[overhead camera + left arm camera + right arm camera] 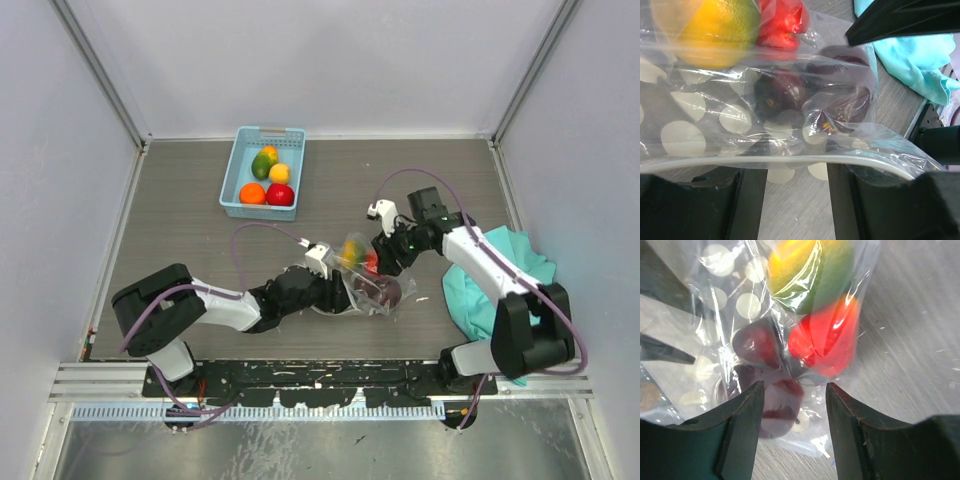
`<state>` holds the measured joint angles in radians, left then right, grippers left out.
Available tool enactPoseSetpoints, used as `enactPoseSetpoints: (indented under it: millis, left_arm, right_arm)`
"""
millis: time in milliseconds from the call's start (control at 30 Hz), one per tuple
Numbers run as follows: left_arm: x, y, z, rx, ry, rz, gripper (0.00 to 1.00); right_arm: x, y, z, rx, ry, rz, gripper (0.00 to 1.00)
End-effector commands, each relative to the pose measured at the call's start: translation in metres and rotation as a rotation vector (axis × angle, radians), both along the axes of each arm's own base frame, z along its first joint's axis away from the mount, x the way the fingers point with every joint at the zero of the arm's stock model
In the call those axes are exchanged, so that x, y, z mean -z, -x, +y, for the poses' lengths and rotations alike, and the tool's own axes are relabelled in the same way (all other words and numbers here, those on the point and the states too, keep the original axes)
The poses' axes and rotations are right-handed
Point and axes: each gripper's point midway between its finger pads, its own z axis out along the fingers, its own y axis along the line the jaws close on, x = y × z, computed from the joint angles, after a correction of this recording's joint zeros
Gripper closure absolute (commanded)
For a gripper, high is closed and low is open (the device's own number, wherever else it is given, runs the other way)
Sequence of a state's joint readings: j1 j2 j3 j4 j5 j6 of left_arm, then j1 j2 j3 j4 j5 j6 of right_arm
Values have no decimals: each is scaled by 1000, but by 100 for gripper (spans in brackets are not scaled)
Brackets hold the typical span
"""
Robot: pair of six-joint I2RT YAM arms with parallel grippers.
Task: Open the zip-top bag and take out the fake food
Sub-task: Pick up the fake fruit from the zipper food storage bag.
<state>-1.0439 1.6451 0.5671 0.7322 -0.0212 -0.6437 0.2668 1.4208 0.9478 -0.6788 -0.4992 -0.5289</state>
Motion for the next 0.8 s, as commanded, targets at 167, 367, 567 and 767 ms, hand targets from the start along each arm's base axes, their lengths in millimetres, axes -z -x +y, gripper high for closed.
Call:
enactPoseSetpoints:
  millis: [167,367,567,767]
  left_arm:
    - [-30,6,-7,50,80,2,52]
    - [-32,13,-12,111,85,-21,51]
    - [-36,13,-13,142,86,-65,50]
    - [-29,16,-13,155,68,-58,50]
  right_arm:
    - [-63,14,-21,-205,-41,-230,35]
    - [-50,61,-43,-682,80,-259,24]
    - [-17,61,-43,-1114,130,-499,12]
    - [-14,44,-26,-1095,42,-528,14]
